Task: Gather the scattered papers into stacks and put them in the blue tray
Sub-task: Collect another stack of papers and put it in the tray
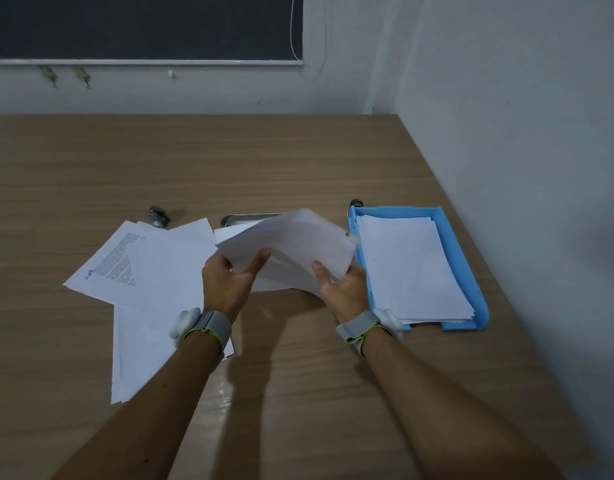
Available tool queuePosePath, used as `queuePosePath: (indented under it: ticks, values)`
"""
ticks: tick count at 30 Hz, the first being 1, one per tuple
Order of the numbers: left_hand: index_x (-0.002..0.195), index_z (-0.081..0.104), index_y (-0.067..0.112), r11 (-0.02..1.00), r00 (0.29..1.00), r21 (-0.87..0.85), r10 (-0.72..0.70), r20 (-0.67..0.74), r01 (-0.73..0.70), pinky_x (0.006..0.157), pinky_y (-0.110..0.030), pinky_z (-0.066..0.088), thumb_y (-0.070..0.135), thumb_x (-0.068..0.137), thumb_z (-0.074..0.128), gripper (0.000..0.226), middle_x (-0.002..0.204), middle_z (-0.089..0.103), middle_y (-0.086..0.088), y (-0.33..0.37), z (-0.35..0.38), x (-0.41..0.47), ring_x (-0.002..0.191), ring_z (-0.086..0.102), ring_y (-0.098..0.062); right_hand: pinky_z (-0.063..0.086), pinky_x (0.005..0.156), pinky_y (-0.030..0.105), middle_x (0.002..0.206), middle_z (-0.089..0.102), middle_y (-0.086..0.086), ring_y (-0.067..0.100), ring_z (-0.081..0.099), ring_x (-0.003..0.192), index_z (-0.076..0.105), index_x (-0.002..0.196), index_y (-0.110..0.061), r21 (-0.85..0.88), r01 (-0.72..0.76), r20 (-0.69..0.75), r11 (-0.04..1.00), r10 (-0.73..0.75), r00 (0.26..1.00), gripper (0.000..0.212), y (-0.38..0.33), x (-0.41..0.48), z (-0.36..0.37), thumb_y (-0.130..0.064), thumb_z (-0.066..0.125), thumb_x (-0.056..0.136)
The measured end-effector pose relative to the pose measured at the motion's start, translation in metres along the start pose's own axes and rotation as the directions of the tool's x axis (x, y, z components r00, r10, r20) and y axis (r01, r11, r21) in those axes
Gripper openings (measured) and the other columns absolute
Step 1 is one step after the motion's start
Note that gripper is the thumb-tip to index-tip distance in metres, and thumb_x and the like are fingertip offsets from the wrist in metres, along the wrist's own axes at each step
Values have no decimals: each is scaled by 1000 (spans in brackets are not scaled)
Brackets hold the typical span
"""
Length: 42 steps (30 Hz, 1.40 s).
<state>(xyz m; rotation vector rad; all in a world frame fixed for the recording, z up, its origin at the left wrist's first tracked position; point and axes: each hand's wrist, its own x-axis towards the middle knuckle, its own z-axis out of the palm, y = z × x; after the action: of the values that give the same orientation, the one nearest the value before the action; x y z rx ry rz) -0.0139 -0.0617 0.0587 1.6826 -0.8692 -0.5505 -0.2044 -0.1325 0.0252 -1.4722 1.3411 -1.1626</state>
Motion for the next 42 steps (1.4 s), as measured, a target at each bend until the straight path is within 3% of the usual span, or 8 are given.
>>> queuePosePath:
  ticks: [5,11,15,18,22,27,37,42]
  values:
    - [111,71,24,998,998,-20,52,-46,-53,69,-12,58,58,78,77,48,98,73,19,11,1,9,88,71,4,46,57,2,72,66,-31,-12,65,73,68,89,-28,60,95,-55,994,-91,994,14,-19,12,2,-38,70,79]
    - [115,71,13,985,979,159,-90,184,60,81,-31,58,34,93,70,31,103,73,3,-41,2,-14,97,71,-20,57,67,30,81,67,-8,21,70,81,68,97,-20,-86,-201,10,976,203,979,23,33,-17,-7,-35,72,80]
    - [83,67,19,965,968,255,-117,222,58,68,-34,49,33,97,64,20,77,67,2,-45,6,-17,73,64,-17,48,62,4,82,68,-18,-2,68,77,69,99,-19,40,-161,-27,986,162,986,17,31,-9,-14,-14,71,83]
    - [102,71,14,976,961,202,-132,244,82,79,-44,57,39,99,59,28,95,75,-6,-27,19,-12,88,70,-24,47,63,3,86,66,-17,-10,64,74,67,99,-18,64,-129,-76,990,134,988,19,19,14,-26,-6,64,85]
    - [138,57,13,940,849,45,-325,416,338,106,-52,49,38,101,55,44,131,67,-10,-6,55,-16,119,64,-32,44,56,17,78,63,-2,12,60,68,63,89,-13,-22,-224,-173,974,216,961,8,24,46,-59,-6,63,84]
    - [119,62,7,958,859,135,-288,424,254,92,-55,54,30,104,52,29,108,74,-17,1,111,-33,101,70,-39,45,67,25,82,66,4,23,63,74,65,90,-12,-105,-354,-280,929,314,907,9,44,76,-113,-10,64,81]
    - [121,56,4,945,822,175,-325,467,275,81,-41,51,20,104,50,24,91,68,-17,24,222,-68,83,63,-31,36,67,21,99,68,16,23,57,78,63,111,-5,-335,-393,-368,856,265,891,27,76,118,-204,-5,63,83]
    - [128,52,-6,906,752,378,-384,536,192,102,-39,44,24,106,44,38,128,61,-25,32,238,-78,122,57,-37,41,73,12,104,65,15,29,58,98,59,113,4,-283,-370,-211,885,319,924,32,91,117,-210,12,57,82]
